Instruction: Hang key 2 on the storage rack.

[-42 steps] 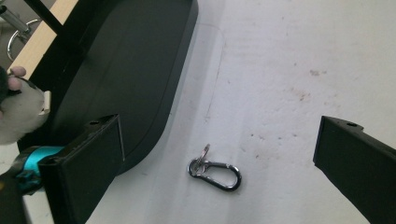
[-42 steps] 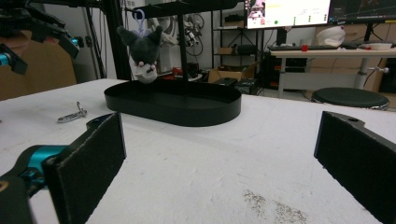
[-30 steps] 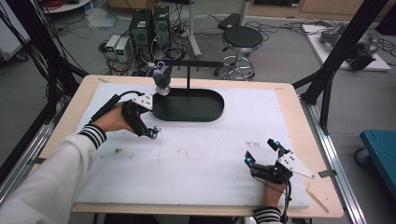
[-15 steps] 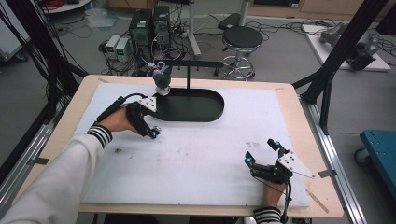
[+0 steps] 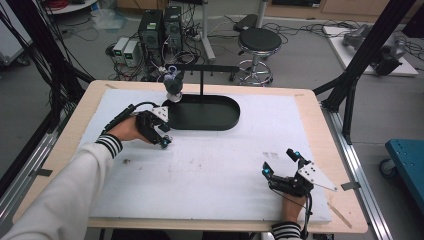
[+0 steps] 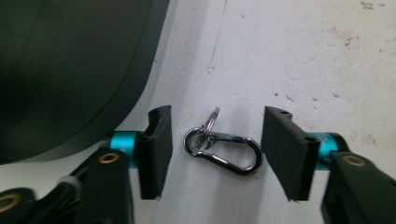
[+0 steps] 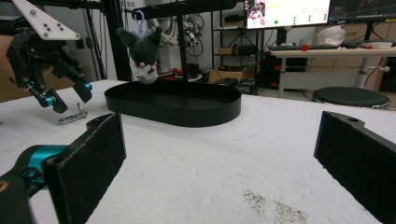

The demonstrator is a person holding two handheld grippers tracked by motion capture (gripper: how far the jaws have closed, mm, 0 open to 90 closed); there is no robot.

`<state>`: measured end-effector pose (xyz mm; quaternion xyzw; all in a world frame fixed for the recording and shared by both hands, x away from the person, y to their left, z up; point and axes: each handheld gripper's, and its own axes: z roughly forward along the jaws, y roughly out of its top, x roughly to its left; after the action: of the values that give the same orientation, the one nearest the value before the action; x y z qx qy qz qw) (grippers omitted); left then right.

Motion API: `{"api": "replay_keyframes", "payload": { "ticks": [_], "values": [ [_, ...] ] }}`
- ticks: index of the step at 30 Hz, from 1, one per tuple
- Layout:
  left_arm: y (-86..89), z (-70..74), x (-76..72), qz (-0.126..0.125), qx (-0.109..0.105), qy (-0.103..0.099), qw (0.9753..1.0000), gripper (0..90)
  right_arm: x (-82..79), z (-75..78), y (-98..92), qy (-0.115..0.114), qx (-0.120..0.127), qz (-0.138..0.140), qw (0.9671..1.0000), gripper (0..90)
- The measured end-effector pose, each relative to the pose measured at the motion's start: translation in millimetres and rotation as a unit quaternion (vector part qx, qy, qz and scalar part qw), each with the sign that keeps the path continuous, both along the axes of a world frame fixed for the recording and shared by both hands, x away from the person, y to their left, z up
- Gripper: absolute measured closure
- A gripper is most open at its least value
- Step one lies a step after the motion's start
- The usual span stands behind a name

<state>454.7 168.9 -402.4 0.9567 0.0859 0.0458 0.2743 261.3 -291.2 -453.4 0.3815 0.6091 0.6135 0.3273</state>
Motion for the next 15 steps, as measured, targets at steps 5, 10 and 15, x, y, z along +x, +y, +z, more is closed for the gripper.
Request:
{"api": "replay_keyframes", "payload": {
  "ticks": [5, 10, 15],
  "values": [
    [-1.4, -1.4, -0.4, 0.0, 0.005, -0.002, 1.0, 52.7, 0.1, -0.1, -0.3, 0.0, -0.001, 0.0, 1.0, 1.3],
    [-1.9, -2.1, -0.2, 0.004, 0.019, -0.008, 0.9998, 59.1, 0.1, -0.1, -0.3, 0.0, -0.001, 0.0, 1.0, 1.3],
    [-2.5, -2.1, 0.1, 0.003, 0.026, -0.012, 0.9996, 64.4, 0.1, 0.0, -0.4, 0.0, 0.0, 0.0, 1.0, 1.3]
  ]
}}
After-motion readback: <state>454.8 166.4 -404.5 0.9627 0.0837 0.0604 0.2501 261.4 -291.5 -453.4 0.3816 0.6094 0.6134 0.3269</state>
